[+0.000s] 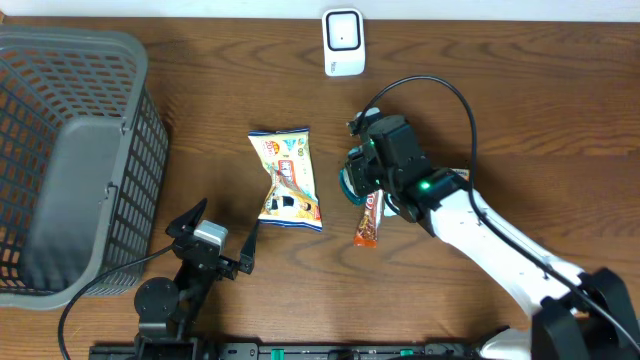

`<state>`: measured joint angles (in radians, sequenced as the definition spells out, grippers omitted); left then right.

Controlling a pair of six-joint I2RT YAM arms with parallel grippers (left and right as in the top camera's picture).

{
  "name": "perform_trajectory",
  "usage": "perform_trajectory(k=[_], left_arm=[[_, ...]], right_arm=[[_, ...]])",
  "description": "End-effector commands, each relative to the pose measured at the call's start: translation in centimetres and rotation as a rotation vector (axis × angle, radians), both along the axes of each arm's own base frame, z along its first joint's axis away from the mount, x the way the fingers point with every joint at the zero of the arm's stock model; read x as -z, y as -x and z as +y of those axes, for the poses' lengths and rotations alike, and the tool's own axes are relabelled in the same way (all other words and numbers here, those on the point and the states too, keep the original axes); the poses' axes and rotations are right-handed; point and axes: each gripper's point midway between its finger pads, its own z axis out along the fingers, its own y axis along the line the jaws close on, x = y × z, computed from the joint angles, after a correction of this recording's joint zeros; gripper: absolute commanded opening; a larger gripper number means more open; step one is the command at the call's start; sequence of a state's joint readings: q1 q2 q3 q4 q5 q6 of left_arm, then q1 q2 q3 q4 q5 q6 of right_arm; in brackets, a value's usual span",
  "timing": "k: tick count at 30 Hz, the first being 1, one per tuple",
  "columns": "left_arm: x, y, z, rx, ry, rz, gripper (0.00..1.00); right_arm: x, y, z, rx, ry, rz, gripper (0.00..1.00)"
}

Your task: Scan the item barcode

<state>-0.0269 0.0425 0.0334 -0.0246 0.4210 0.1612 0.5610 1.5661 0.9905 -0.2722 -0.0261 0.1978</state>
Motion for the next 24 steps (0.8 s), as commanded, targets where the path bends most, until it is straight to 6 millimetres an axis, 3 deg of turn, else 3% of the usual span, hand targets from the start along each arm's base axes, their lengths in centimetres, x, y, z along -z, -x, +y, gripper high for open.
perform_trajectory(k=[1, 8, 17, 20, 24], left_arm=[[1.8, 0.1, -0.2, 0.014, 0.003, 0.046, 0.98], [1.8, 0.1, -0.2, 0.014, 0.003, 0.046, 0.98], [1.8, 0.1, -0.2, 0.014, 0.003, 0.046, 0.98], [1.8, 0.1, -0.2, 0.014, 0.003, 0.046, 0.98], [1.8, 0.1, -0.2, 0.014, 0.003, 0.046, 0.98]], right_arm=[[0.5, -0.6, -0.4, 0.007, 0.043, -0.014, 0.15], [0.5, -0.2, -2.9, -0.005, 0.179, 0.000, 0.17], [-0.9, 0.7, -2.4, -0.117, 0.227, 0.029, 0.30], [-2.5, 0.3, -2.1, -0.120, 0.215, 0.018, 0.43], [-5.5, 0.2, -1.5, -0.134, 0.195, 0.021, 0.69]])
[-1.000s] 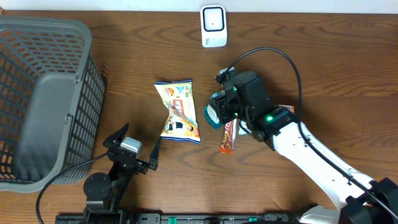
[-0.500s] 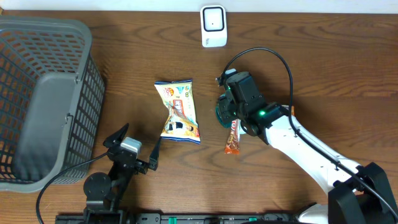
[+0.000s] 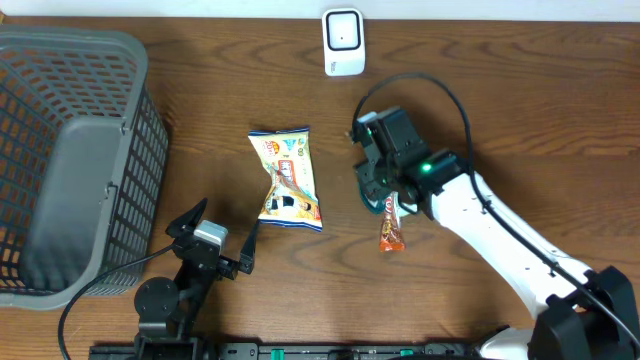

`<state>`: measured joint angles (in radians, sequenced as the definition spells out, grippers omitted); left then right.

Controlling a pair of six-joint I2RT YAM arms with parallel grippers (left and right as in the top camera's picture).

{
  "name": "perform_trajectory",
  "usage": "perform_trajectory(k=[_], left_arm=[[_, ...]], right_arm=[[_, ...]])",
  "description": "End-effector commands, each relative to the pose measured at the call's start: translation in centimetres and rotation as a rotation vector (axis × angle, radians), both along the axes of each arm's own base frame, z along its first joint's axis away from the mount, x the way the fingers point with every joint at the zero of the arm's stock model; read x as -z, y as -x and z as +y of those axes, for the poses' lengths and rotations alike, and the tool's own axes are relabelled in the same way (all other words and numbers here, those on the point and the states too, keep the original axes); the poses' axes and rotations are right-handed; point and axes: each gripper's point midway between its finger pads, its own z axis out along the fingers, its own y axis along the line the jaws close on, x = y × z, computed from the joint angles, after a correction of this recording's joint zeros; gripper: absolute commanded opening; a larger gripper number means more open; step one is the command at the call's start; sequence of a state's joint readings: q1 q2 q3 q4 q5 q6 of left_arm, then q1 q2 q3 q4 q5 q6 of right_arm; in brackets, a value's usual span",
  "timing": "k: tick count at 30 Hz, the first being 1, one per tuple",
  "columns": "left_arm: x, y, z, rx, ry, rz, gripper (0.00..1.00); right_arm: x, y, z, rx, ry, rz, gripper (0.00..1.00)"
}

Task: Scan the item barcode
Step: 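Raise the blue bottle toward the white barcode scanner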

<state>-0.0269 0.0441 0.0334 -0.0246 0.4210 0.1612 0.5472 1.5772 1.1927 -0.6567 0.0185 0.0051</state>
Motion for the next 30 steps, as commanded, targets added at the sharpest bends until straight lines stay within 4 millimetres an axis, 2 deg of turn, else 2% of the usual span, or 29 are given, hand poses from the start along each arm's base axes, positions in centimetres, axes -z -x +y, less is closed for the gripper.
perform_trajectory(k=[1, 4, 8, 15, 19, 24, 28, 30], left_arm=[[1.7, 0.1, -0.2, 0.014, 0.003, 0.044, 0.98], [1.7, 0.1, -0.2, 0.014, 0.003, 0.044, 0.98], [1.7, 0.1, -0.2, 0.014, 0.003, 0.044, 0.98], [1.7, 0.1, -0.2, 0.014, 0.003, 0.044, 0.98], [1.7, 0.1, -0.2, 0.014, 0.003, 0.044, 0.98], [1.7, 0.1, -0.2, 0.014, 0.003, 0.044, 0.98], [1.7, 0.1, -0.2, 0.014, 0.003, 0.044, 0.98], [1.7, 0.1, -0.2, 0.014, 0.003, 0.044, 0.98]], right_arm=[[-4.4, -1.0, 1.1, -0.030, -0.044, -0.054, 0.77], [-5.9, -0.6, 1.5, -0.042, -0.049, -0.045, 0.99], [-5.6, 0.3, 1.4, 0.022, -0.062, 0.010, 0.99], [-3.2, 1.0, 0.1, 0.349, -0.107, 0.159, 0.99], [-1.4, 1.1, -0.1, 0.403, -0.084, 0.208, 0.99], [2.1, 1.2, -0.2, 0.413, -0.009, 0.280, 0.99], [4.0, 1.6, -0.5, 0.420, 0.040, 0.330, 0.86], [4.2, 1.9, -0.7, 0.421, 0.055, 0.344, 0.84]])
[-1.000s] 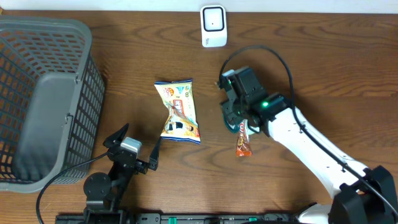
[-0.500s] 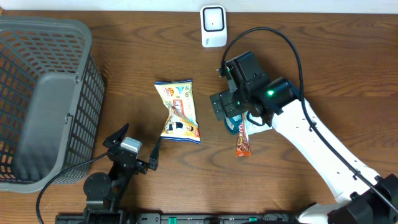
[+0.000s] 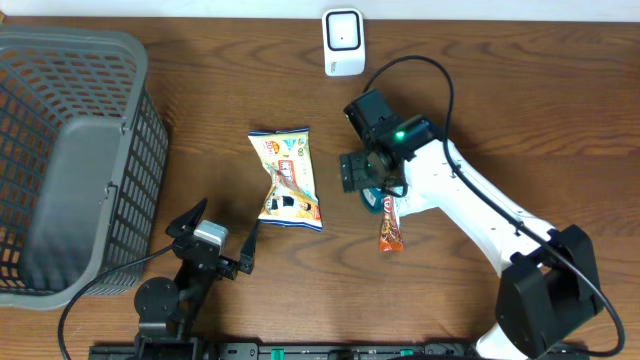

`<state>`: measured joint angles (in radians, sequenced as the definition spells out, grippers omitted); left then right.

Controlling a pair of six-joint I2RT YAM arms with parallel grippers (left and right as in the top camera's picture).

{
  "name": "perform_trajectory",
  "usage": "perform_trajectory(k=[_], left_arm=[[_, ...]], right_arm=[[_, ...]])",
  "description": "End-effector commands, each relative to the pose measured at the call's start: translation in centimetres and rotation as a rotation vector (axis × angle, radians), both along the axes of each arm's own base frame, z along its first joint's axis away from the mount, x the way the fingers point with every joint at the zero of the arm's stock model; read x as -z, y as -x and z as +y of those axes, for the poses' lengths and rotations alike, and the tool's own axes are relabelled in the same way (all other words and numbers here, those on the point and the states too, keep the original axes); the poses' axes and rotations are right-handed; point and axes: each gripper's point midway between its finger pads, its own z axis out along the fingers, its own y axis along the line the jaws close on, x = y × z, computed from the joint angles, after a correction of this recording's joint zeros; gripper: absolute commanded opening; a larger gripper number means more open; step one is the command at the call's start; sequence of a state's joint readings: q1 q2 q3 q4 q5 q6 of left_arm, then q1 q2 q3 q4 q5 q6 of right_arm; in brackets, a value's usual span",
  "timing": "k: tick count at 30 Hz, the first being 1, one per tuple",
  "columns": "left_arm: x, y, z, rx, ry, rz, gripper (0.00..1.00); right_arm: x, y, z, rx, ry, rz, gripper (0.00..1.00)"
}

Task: Scan the item barcode
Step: 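Raise the blue bottle toward the white barcode scanner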

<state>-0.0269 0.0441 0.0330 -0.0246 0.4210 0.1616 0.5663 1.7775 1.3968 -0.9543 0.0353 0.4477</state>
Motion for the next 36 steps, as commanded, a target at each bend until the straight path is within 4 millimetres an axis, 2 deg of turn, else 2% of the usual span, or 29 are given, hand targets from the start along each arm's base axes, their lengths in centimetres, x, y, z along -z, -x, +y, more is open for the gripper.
perform_trajectory(k=[1, 5, 13, 18, 23, 25, 32, 36], left_arm=[[1.7, 0.1, -0.2, 0.014, 0.003, 0.044, 0.98], [1.7, 0.1, -0.2, 0.014, 0.003, 0.044, 0.98], [1.7, 0.1, -0.2, 0.014, 0.003, 0.044, 0.98], [1.7, 0.1, -0.2, 0.014, 0.003, 0.044, 0.98], [1.7, 0.1, -0.2, 0.014, 0.003, 0.044, 0.98], [1.7, 0.1, -0.2, 0.014, 0.003, 0.044, 0.98], [1.7, 0.1, -0.2, 0.014, 0.003, 0.044, 0.98], [1.7, 0.1, -0.2, 0.014, 0.003, 0.044, 0.98]], right_arm=[[1.1, 0.6, -0.5, 0.018, 0.037, 0.040, 0.83], [1.1, 0.6, -0.8, 0.020, 0.051, 0.039, 0.79], [1.1, 0.2, -1.3, 0.028, 0.081, 0.017, 0.49], [0.6, 0.1, -1.2, 0.024, 0.072, 0.003, 0.42], [-0.5, -0.3, -0.9, -0.031, 0.065, -0.031, 0.27], [-0.7, -0.4, -0.7, -0.067, 0.065, -0.039, 0.25], [-1.6, 0.4, 2.0, -0.222, -0.078, 0.006, 0.18], [-3.5, 0.9, 4.5, -0.346, -0.233, 0.020, 0.15]])
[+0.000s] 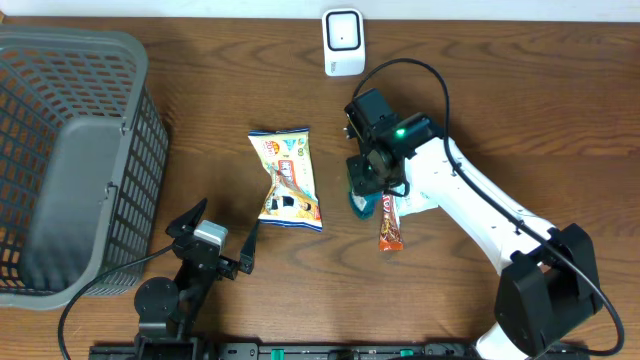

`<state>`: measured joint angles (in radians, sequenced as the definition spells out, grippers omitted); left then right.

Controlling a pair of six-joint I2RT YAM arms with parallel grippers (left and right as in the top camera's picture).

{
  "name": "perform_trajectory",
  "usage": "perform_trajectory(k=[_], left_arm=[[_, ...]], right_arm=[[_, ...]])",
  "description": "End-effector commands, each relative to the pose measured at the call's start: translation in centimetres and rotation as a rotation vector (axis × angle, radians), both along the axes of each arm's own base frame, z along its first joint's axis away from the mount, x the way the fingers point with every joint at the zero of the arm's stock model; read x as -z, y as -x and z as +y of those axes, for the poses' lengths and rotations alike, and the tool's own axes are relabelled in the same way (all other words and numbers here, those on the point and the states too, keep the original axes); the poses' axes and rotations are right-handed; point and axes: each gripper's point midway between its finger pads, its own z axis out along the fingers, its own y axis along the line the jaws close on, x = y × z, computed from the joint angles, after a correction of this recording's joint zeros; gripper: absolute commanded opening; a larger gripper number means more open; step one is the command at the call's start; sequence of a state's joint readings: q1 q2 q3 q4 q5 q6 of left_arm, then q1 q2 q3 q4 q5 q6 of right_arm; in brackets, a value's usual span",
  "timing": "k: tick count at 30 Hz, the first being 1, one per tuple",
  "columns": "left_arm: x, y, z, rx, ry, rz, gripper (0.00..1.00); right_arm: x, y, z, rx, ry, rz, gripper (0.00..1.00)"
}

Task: Scan the item barcode
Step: 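Raise the blue bottle toward the white barcode scanner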

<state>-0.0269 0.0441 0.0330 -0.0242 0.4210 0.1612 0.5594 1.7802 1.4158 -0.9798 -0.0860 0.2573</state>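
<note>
A white barcode scanner (342, 42) stands at the table's far edge. An orange-red candy bar (391, 228) lies lengthwise right of centre. My right gripper (361, 201) is low at the bar's upper left end, teal fingers touching or nearly touching it. The wrist hides whether the fingers are closed on the bar. A yellow-and-blue snack bag (287, 178) lies flat in the middle. Parked near the front edge, my left gripper (218, 232) is open and holds nothing.
A grey mesh basket (70, 160) fills the left side of the table. The right arm's black cable loops up toward the scanner. Bare wood lies right of the candy bar.
The right gripper has turned and shifted slightly toward the front, onto the bar's upper end, and its fingers look closer together. The candy bar, snack bag and left arm are unmoved.
The candy bar first lay tilted under the right gripper, its lower end pointing front-left. Then it lay further right and nearly straight. The gripper then stood spread just behind its upper end, and now sits lower against that end.
</note>
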Motion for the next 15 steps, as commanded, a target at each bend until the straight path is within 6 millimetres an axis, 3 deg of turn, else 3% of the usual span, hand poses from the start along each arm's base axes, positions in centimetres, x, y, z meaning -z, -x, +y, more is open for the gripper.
perform_trajectory(k=[1, 8, 15], left_arm=[[1.7, 0.1, -0.2, 0.014, 0.003, 0.044, 0.98], [1.7, 0.1, -0.2, 0.014, 0.003, 0.044, 0.98], [1.7, 0.1, -0.2, 0.014, 0.003, 0.044, 0.98]], right_arm=[[-3.6, -0.1, 3.6, -0.167, -0.216, -0.005, 0.14], [-6.8, 0.7, 5.4, -0.286, -0.504, 0.056, 0.10], [-11.5, 0.6, 4.5, -0.370, -0.861, 0.073, 0.12]])
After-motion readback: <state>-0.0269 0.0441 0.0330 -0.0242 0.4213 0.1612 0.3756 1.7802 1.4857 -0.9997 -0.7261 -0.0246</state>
